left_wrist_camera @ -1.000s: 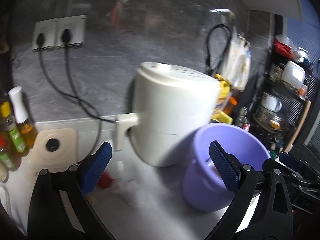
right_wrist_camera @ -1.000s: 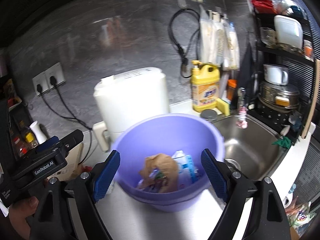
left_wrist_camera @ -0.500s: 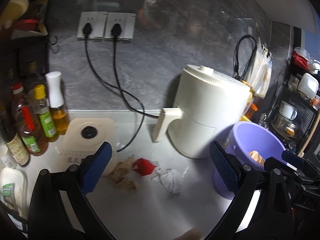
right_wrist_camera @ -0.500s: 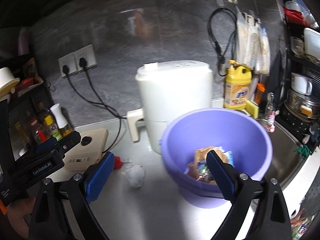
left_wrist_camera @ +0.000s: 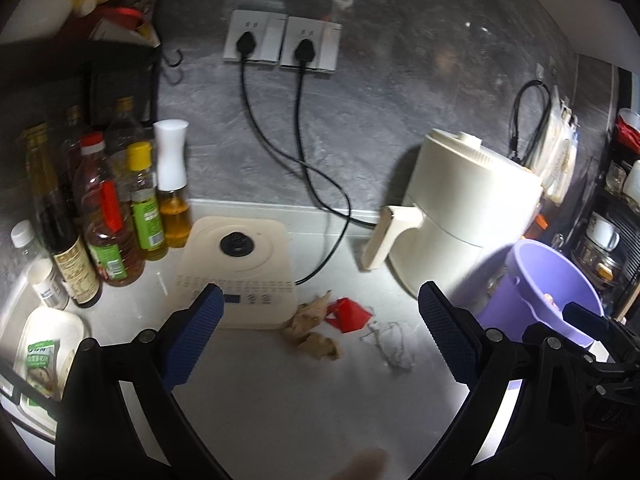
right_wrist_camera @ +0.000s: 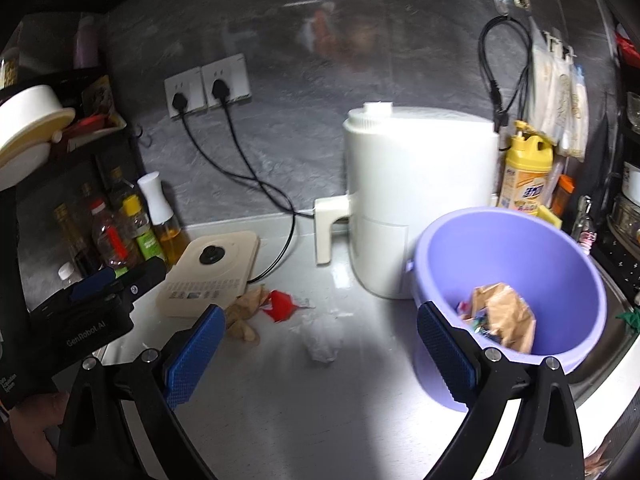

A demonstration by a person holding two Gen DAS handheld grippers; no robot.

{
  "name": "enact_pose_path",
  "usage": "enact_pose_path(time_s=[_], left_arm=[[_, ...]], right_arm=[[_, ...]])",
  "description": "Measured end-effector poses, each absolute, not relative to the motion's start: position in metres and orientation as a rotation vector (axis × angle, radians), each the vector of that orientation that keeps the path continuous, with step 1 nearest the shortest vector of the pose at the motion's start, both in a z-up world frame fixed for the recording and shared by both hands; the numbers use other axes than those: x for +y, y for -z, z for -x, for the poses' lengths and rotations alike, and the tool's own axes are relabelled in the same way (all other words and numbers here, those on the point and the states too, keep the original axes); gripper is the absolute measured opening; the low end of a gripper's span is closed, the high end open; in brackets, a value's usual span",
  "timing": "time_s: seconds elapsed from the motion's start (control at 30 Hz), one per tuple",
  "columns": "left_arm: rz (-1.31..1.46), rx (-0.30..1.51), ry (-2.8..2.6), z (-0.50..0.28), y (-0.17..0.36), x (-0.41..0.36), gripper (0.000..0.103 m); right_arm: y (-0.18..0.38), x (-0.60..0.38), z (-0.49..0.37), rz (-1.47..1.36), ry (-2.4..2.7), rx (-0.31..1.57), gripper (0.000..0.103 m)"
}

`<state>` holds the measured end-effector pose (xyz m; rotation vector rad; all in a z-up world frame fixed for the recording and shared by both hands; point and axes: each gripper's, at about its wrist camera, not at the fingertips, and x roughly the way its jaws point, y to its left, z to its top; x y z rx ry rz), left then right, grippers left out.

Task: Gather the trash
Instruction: 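Move both open tools back to the crumpled paper and tissue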

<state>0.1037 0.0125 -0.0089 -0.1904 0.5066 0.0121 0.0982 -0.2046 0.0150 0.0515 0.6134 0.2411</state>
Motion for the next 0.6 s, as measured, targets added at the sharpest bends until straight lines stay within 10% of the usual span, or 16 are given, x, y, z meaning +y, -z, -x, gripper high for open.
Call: enact_pose_path(time_s=[0.6], left_arm=[[0.220,0.610,-0.066,-0.133,0.059,0.034,0.097]], right_arm=[[0.037,-0.177,-0.124,-0.019,-0.292,0.744,0.084]])
